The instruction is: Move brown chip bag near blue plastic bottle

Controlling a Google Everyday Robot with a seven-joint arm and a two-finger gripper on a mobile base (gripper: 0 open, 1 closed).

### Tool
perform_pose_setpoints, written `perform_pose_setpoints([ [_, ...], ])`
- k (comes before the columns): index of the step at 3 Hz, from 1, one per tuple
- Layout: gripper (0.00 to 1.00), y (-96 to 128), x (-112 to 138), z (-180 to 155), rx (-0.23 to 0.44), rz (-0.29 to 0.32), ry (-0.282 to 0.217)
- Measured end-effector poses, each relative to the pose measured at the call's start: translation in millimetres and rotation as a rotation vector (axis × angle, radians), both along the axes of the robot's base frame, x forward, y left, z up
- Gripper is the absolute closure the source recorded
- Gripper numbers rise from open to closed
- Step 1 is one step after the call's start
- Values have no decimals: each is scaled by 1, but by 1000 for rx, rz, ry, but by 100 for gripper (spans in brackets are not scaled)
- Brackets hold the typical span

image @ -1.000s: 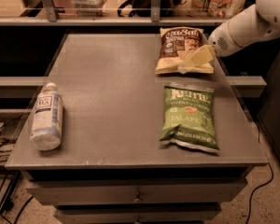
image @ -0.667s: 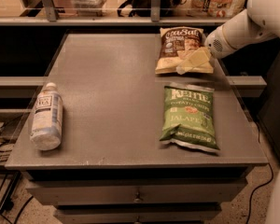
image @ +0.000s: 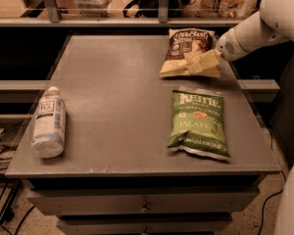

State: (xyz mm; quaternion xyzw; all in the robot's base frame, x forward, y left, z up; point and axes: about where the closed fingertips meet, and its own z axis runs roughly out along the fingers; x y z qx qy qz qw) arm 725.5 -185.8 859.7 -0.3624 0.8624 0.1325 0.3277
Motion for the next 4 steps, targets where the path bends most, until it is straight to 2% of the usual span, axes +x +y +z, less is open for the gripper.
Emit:
perform_pose_setpoints([
  [1,61,0,-4,3,-17,3,-9],
  [2,85,5,-12,22,-11,26,-55],
  [3,100,25,-28,63,-6,111,-133],
  [4,100,50,-52,111,-23,224,-240],
])
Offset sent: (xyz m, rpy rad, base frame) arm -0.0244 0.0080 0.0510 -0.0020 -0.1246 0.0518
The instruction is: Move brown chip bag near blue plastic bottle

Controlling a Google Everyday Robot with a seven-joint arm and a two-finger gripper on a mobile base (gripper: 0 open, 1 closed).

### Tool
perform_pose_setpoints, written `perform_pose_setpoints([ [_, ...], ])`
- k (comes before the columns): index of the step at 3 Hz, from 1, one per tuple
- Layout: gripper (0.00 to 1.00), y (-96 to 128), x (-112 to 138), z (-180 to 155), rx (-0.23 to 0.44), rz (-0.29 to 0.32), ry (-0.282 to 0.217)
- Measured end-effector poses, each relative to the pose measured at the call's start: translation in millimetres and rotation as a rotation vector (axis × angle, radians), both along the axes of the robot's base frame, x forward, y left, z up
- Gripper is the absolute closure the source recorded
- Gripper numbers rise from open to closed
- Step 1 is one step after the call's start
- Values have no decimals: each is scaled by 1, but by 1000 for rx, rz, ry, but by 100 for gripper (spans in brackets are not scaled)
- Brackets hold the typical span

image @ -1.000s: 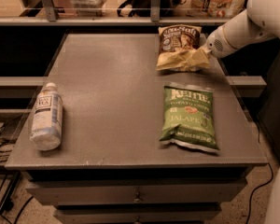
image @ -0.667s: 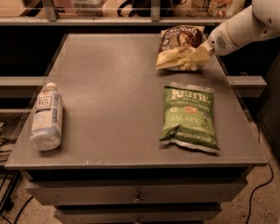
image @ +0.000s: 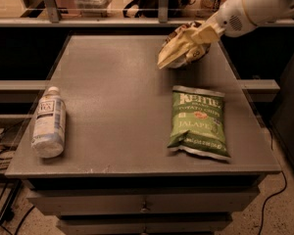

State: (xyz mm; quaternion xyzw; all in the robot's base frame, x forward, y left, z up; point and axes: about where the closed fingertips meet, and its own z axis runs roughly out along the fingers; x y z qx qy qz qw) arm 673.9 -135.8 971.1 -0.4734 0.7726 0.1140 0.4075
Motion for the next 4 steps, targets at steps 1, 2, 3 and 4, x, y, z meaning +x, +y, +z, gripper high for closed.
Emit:
perform_pose_setpoints([
  [1,100,43,-40,44,-9,170,-115],
  [2,100,43,-40,44,-9,170,-115],
  [3,100,61,-49,34,-10,215,-99],
  [4,100,94,-69,26,15,264,-87],
])
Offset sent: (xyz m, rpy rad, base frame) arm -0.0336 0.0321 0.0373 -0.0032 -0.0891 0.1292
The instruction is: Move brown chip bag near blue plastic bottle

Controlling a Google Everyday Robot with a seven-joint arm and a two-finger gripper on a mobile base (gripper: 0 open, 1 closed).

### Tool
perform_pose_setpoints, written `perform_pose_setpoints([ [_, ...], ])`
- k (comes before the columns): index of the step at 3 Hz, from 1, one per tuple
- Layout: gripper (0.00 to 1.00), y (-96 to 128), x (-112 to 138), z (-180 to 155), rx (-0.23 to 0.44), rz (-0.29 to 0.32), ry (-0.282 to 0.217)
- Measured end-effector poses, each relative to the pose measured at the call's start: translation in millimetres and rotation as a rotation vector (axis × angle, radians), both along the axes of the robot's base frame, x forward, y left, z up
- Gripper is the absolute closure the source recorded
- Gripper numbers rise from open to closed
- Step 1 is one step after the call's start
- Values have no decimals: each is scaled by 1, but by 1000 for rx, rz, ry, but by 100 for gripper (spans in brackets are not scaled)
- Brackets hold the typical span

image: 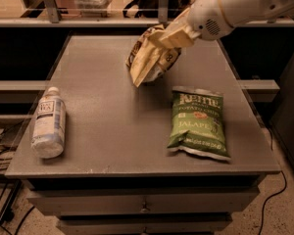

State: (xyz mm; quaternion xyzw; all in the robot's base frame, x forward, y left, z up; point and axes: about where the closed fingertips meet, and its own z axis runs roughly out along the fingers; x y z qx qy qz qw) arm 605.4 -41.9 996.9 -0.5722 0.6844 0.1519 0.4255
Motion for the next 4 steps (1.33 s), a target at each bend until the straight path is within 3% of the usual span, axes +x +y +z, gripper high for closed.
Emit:
perform_pose_setpoints([
  [1,100,33,-23,-13,35,47,35],
  [3,61,91,-77,-18,167,159,97],
  [4,51,108,-103,-14,233,207,128],
])
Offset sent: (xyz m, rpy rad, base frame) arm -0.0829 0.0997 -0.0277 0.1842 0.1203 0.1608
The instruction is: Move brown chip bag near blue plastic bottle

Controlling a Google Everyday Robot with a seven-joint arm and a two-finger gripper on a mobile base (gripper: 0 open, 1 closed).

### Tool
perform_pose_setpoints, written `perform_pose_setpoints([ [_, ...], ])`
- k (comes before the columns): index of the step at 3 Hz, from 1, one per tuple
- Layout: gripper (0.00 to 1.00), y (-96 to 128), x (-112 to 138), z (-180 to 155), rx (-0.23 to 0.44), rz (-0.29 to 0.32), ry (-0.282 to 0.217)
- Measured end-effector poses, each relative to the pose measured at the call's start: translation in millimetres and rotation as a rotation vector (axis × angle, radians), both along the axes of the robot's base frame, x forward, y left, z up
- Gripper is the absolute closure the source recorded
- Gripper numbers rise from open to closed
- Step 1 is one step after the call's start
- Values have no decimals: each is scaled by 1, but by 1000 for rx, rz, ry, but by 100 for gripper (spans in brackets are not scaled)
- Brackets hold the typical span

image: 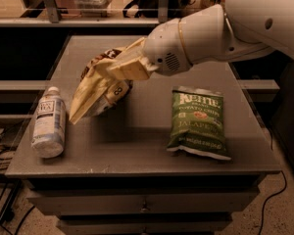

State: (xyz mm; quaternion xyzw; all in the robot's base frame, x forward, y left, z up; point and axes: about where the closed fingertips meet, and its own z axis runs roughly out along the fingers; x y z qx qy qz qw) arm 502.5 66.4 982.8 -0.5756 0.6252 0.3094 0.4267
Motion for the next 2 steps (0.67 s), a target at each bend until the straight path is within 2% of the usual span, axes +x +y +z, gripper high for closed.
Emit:
perform_pose_setpoints([
  [1,33,10,-18,-7,63,2,57],
  [2,10,12,-20,-6,62,7,56],
])
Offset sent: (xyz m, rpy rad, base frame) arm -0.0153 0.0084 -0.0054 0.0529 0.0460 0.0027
